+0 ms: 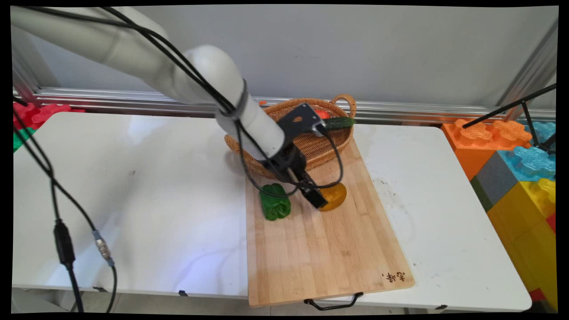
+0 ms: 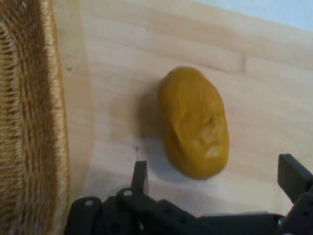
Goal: Pick up the potato from the cutting board, then place the picked object in the vegetable basket
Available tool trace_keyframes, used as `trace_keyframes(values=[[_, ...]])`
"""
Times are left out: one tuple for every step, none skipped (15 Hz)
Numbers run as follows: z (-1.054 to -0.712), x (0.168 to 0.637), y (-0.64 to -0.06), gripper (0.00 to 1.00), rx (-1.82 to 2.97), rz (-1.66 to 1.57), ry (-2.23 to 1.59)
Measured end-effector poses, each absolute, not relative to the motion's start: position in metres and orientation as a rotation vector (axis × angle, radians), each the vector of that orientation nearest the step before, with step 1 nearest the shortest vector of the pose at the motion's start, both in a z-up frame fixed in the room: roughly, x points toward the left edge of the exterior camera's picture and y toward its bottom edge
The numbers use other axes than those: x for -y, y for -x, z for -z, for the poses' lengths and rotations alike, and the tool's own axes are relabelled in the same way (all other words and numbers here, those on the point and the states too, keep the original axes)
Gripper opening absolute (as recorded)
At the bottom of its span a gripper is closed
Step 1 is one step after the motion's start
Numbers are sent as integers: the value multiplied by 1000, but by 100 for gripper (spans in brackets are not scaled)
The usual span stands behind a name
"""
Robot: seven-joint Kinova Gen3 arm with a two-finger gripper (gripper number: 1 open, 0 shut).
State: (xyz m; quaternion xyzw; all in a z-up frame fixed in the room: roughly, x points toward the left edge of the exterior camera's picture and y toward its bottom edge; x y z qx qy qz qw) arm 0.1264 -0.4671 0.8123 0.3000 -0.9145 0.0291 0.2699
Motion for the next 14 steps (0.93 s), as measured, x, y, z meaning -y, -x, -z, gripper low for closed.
trace_keyframes(values=[[-805,470,-120,100,2459,-78,-816],[-798,472,-115,100,2452,-83,-823],[-790,475,-109,100,2444,-88,-831],[-784,477,-105,100,2437,-93,-837],[-780,478,-102,100,2434,-97,-841],[-775,480,-98,100,2428,-102,-846],[-770,482,-95,100,2424,-106,-850],[-765,483,-92,100,2420,-111,-854],[-762,484,-90,100,2417,-113,-856],[-759,484,-88,100,2417,-115,-857],[-755,485,-85,0,2416,-117,-859],[-754,485,-84,0,2416,-118,-859],[-753,485,-83,0,2415,-118,-860],[-752,484,-82,0,2415,-118,-860]])
